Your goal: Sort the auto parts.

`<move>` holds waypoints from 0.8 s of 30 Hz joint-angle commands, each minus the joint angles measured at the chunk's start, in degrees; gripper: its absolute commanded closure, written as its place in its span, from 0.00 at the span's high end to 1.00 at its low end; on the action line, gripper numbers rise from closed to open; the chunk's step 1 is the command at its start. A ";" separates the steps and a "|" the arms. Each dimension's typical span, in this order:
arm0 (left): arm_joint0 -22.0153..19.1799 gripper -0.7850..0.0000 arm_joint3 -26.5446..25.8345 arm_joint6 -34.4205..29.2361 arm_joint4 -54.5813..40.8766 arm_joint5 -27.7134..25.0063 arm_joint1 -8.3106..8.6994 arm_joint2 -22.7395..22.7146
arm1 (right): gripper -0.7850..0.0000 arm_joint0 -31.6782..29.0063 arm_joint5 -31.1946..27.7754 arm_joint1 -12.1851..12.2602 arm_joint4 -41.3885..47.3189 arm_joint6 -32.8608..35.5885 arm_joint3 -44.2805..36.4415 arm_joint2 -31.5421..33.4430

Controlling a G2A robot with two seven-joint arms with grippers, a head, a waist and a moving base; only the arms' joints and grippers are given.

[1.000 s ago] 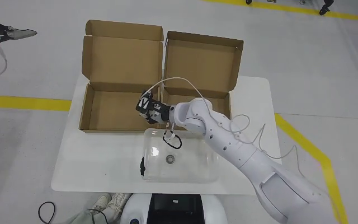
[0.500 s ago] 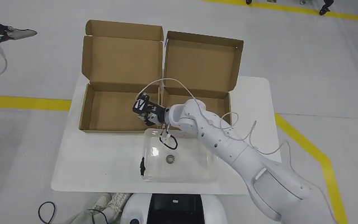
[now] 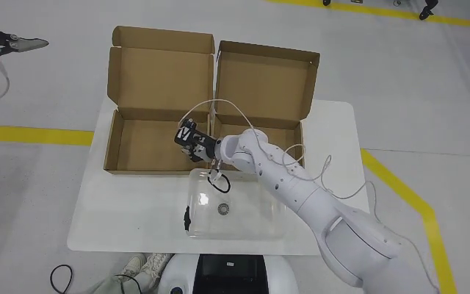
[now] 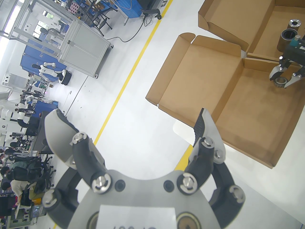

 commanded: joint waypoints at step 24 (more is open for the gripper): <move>0.00 1.00 0.00 0.00 0.00 0.00 0.00 0.00 | 0.35 0.35 -2.74 -1.66 -5.30 -6.55 1.08 1.68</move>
